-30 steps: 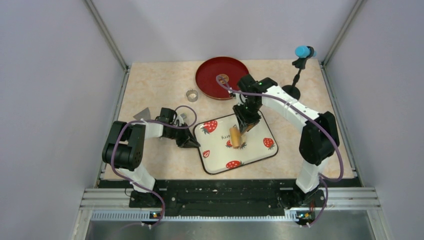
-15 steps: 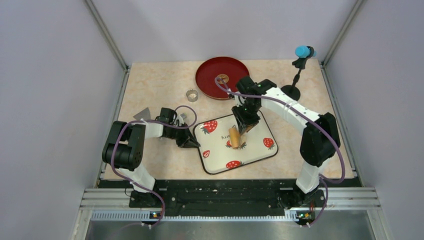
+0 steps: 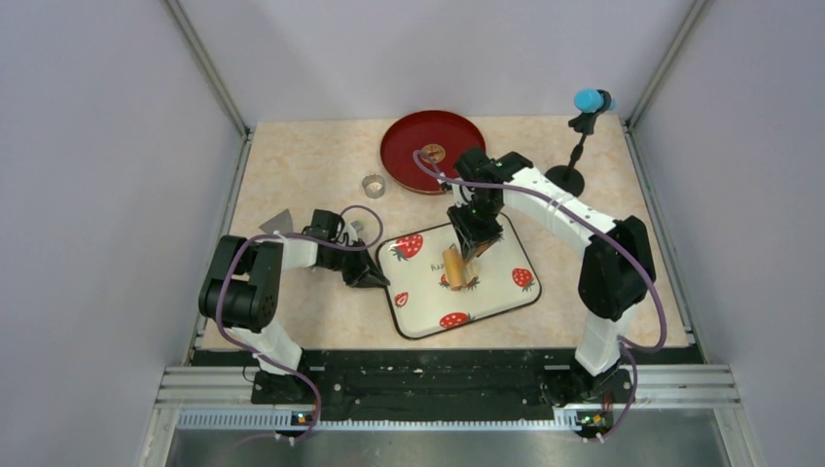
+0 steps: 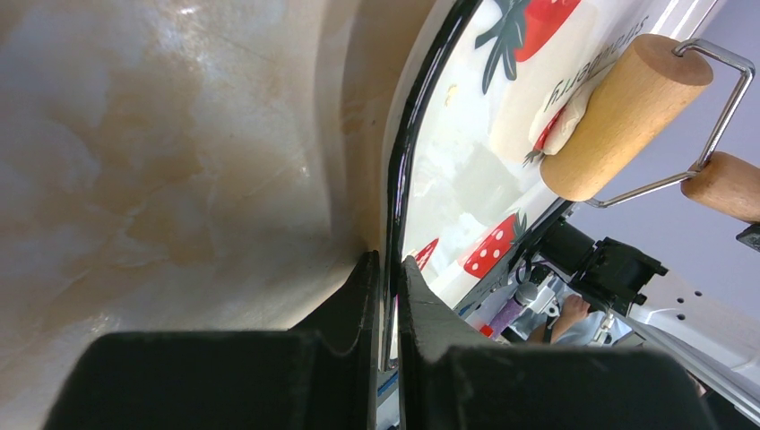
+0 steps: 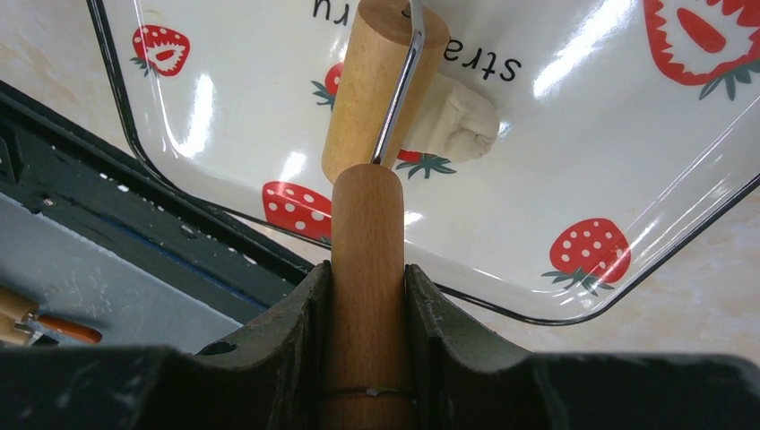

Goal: Roll out the dumpling wrappers from the dough

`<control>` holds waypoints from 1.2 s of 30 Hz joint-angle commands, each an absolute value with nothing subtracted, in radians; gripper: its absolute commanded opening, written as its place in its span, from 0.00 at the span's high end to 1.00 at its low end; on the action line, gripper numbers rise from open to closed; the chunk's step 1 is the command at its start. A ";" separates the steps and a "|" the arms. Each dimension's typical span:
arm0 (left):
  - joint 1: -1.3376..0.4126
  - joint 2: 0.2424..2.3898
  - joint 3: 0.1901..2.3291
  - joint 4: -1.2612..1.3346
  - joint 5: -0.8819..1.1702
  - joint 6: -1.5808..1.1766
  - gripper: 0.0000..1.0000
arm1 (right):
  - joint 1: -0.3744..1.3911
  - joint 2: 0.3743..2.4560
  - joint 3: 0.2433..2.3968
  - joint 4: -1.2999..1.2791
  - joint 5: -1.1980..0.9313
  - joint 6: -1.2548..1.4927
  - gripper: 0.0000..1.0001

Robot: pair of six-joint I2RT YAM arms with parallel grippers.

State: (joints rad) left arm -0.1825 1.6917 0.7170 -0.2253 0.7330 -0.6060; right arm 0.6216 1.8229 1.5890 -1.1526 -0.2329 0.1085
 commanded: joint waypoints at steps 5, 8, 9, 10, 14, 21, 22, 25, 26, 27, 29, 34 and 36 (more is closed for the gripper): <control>-0.186 1.728 0.693 -0.227 0.600 -0.577 1.00 | 0.690 1.924 1.582 -1.074 -0.298 0.115 1.00; -0.186 1.724 0.691 -0.226 0.601 -0.578 1.00 | 0.692 1.918 1.602 -1.079 -0.296 0.114 1.00; -0.186 1.726 0.691 -0.226 0.601 -0.578 1.00 | 0.692 1.918 1.612 -1.084 -0.299 0.113 1.00; -0.186 1.726 0.692 -0.226 0.601 -0.578 1.00 | 0.692 1.915 1.619 -1.087 -0.301 0.111 1.00; -0.186 1.727 0.691 -0.224 0.600 -0.578 1.00 | 0.693 1.912 1.648 -1.090 -0.317 0.112 1.00; -0.186 1.728 0.691 -0.226 0.604 -0.575 1.00 | 0.704 1.925 1.733 -1.113 -0.302 0.097 1.00; -0.186 1.729 0.690 -0.225 0.605 -0.575 1.00 | 0.704 1.925 1.753 -1.119 -0.317 0.092 1.00; -0.186 1.724 0.687 -0.223 0.603 -0.575 1.00 | 0.705 1.905 1.806 -1.112 -0.385 0.085 1.00; -0.186 1.725 0.687 -0.222 0.603 -0.577 1.00 | 0.704 1.895 1.824 -1.108 -0.398 0.085 1.00; -0.186 1.725 0.688 -0.224 0.604 -0.577 1.00 | 0.703 1.884 1.842 -1.103 -0.401 0.086 1.00; -0.186 1.726 0.689 -0.224 0.604 -0.575 1.00 | 0.703 1.868 1.881 -1.102 -0.382 0.090 1.00; -0.186 1.725 0.690 -0.228 0.604 -0.574 1.00 | 0.666 1.847 1.933 -1.142 -0.359 0.102 1.00; -0.185 1.725 0.692 -0.229 0.604 -0.572 1.00 | 0.644 1.844 1.931 -1.172 -0.331 0.096 1.00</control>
